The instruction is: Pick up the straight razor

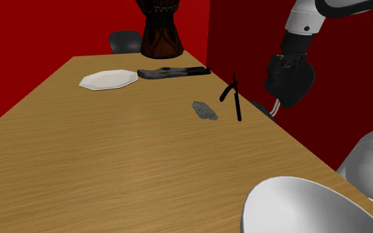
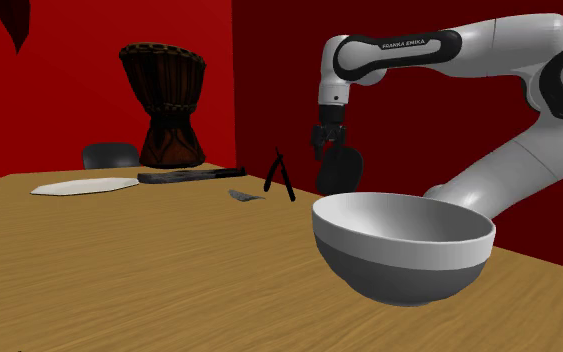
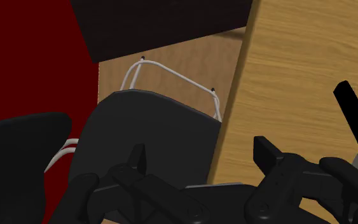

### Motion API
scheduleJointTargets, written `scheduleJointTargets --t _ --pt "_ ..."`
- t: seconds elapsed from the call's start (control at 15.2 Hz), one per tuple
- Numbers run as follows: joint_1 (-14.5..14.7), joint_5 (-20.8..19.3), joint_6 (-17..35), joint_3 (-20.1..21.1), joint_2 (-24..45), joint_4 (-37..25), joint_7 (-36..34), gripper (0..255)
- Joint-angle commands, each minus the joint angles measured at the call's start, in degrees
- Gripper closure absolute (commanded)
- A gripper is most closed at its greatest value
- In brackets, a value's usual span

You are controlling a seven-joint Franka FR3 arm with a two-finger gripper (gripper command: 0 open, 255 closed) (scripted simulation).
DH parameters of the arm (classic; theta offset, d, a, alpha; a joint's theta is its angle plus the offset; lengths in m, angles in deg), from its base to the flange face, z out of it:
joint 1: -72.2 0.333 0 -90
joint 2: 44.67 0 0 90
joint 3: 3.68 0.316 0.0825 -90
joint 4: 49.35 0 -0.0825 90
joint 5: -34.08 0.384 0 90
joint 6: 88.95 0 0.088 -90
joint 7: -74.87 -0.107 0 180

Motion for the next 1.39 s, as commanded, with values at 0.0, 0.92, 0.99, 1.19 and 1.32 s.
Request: scheduleJointTargets --t 0.0,0.92,0.99,1.19,1.32 --pt "0.0 0.0 0.0 0.0 0.0 0.0 0.0 0" --pt "-0.4 3.1 -6.5 20.0 20.5 -22.7 -26.8 0" --pt "-0.3 3.2 -5.7 20.0 20.3 -21.7 -26.8 0" --pt "-0.1 3.4 -3.5 20.1 19.7 -18.9 -26.9 0" --pt "0.0 3.5 -2.0 20.2 19.3 -17.1 -27.0 0"
